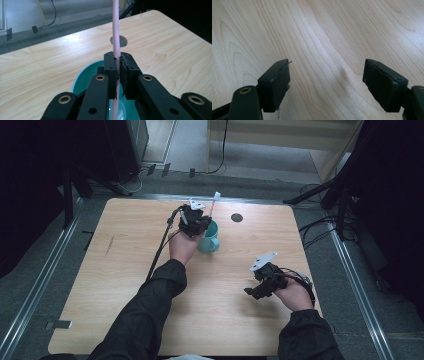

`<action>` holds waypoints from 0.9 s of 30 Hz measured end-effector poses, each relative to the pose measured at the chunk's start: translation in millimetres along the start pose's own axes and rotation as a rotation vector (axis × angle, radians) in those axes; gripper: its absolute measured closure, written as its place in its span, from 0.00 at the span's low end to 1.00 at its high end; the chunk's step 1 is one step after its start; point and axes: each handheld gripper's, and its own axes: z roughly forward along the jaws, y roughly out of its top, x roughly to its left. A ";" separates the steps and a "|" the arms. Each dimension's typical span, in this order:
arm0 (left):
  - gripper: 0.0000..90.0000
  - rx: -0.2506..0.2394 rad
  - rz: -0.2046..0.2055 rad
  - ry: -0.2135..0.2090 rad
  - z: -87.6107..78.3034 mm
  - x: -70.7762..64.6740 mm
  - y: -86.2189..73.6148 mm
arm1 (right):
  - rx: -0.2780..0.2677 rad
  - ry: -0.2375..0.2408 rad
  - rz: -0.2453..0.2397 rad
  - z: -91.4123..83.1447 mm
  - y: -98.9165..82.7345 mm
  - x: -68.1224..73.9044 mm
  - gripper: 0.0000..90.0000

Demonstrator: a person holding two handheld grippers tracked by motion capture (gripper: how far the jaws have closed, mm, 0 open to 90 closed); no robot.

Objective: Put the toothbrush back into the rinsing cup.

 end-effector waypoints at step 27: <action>0.91 0.149 -0.051 -0.024 10.6 10.5 -11.0 | -0.002 0.001 0.006 -0.8 -0.4 -1.2 0.25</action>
